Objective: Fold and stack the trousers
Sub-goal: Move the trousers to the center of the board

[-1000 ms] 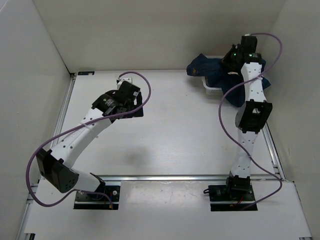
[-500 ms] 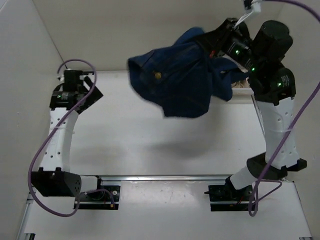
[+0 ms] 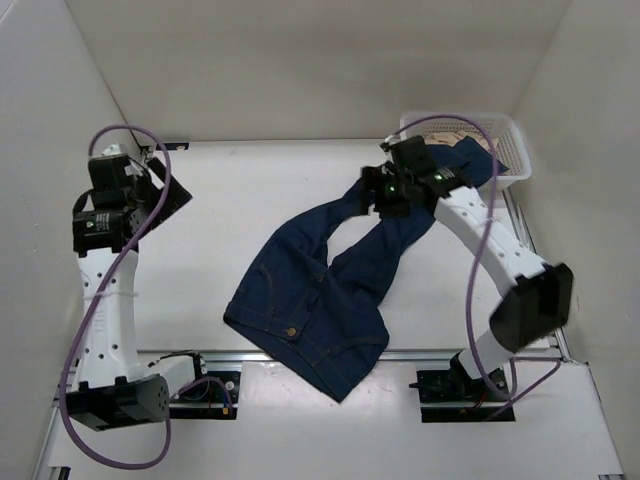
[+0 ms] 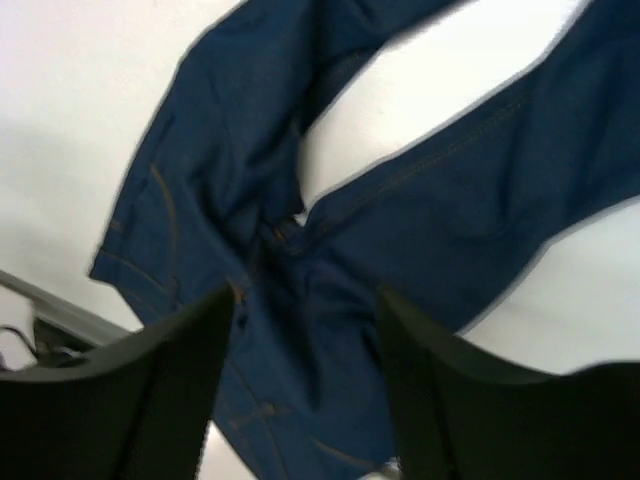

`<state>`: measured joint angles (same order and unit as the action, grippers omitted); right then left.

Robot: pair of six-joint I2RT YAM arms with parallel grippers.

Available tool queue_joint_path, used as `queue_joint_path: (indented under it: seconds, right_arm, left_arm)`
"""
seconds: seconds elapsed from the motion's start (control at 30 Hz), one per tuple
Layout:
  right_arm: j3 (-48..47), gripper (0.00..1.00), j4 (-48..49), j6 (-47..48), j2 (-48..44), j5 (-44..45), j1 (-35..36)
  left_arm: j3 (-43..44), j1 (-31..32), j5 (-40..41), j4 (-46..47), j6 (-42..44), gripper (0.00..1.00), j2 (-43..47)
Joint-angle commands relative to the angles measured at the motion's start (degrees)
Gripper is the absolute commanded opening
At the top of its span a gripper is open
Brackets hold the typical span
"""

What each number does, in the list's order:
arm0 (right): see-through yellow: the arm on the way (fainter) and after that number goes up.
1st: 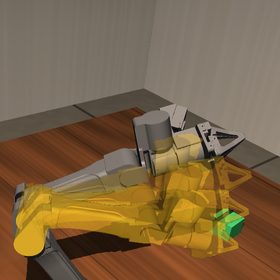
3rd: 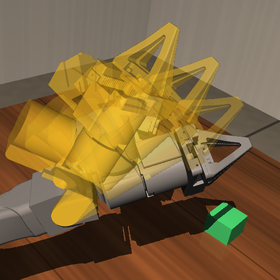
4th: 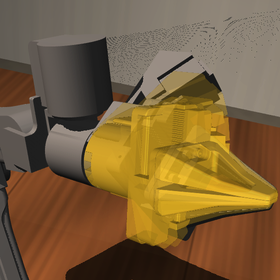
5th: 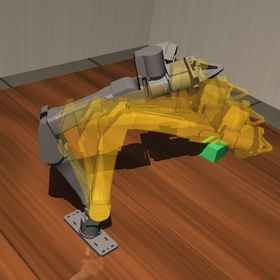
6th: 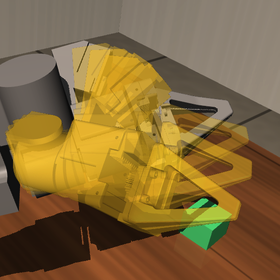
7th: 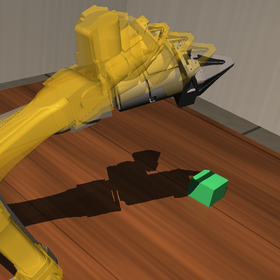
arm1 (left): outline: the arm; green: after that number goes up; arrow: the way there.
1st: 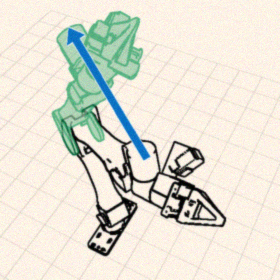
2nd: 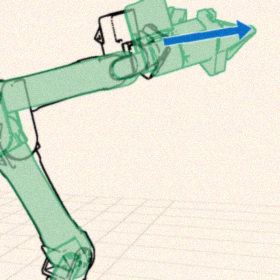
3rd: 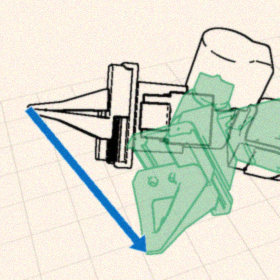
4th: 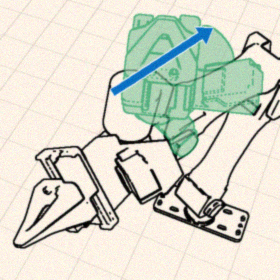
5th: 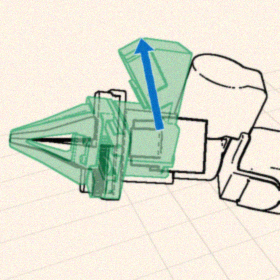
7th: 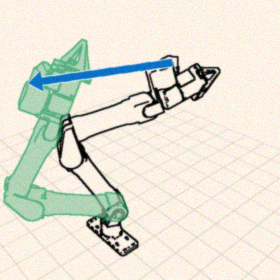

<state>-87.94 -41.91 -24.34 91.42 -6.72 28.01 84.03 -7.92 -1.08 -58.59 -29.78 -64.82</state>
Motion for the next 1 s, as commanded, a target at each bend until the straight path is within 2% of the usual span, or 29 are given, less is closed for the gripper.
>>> queue_joint_path:
  seconds: [0.0, 0.07, 0.13, 0.17, 0.2, 0.23, 0.27, 0.4, 0.5, 0.63, 0.87, 0.97]
  right_arm:
    - [6.3, 0.59, 1.5, -1.2, -12.9, 3.8, -1.5]
    - [11.6, 0.34, 1.5, -3.8, -16.9, 3.8, -3.5]
    - [19.1, 0.34, 2.6, -5.1, -19.8, 1.3, -7.3]
    - [21.3, 0.66, 3.2, -5.9, -20.4, 0.0, -10.2]
    - [24.9, 0.84, 4.1, -5.9, -20.4, -1.2, -11.9]
    - [26.2, 0.94, 4.9, -5.9, -20.4, -2.3, -13.5]
    - [27.2, 1.00, 6.7, -5.9, -20.4, -3.7, -16.4]
    - [27.3, 1.00, 10.8, -5.9, -12.1, -5.6, -19.2]
    - [23.7, 1.00, 12.6, -5.9, -4.7, -6.7, -19.2]
    - [18.9, 1.00, 13.8, -5.9, 2.7, -6.7, -19.2]
    - [17.7, 0.99, 16.1, -5.9, 11.8, -5.9, -19.2]
    - [17.7, 0.90, 17.5, -5.9, 13.8, -5.9, -18.0]
  left_arm:
    - [-6.1, 4.6, -7.1, 2.2, 2.9, 0.99, -2.2]
    - [-8.2, 8.4, -7.6, 3.0, 2.9, 0.99, -4.8]
    - [-10.8, 14.6, -5.1, 4.4, 1.7, 0.99, -9.3]
    - [-11.9, 16.4, -4.2, 5.1, 1.0, 0.99, -10.7]
    - [-13.4, 19.6, -2.2, 5.7, -0.2, 0.99, -12.2]
    - [-14.1, 20.9, -0.9, 6.2, -0.8, 0.99, -15.3]
    - [-14.7, 21.7, 0.2, 6.7, -1.4, 0.99, -17.0]
    - [-18.3, 21.9, 8.7, 8.5, -4.2, 0.99, -24.0]
    - [-20.6, 17.9, 4.7, 11.5, -2.5, 0.99, -27.9]
    - [-19.5, 19.4, 4.7, 11.5, -3.7, 0.99, -29.6]
    - [-18.3, 21.4, 3.3, 12.5, -3.1, 0.99, -35.8]
    - [-19.5, 22.0, 1.0, 13.2, -4.8, 0.89, -38.0]
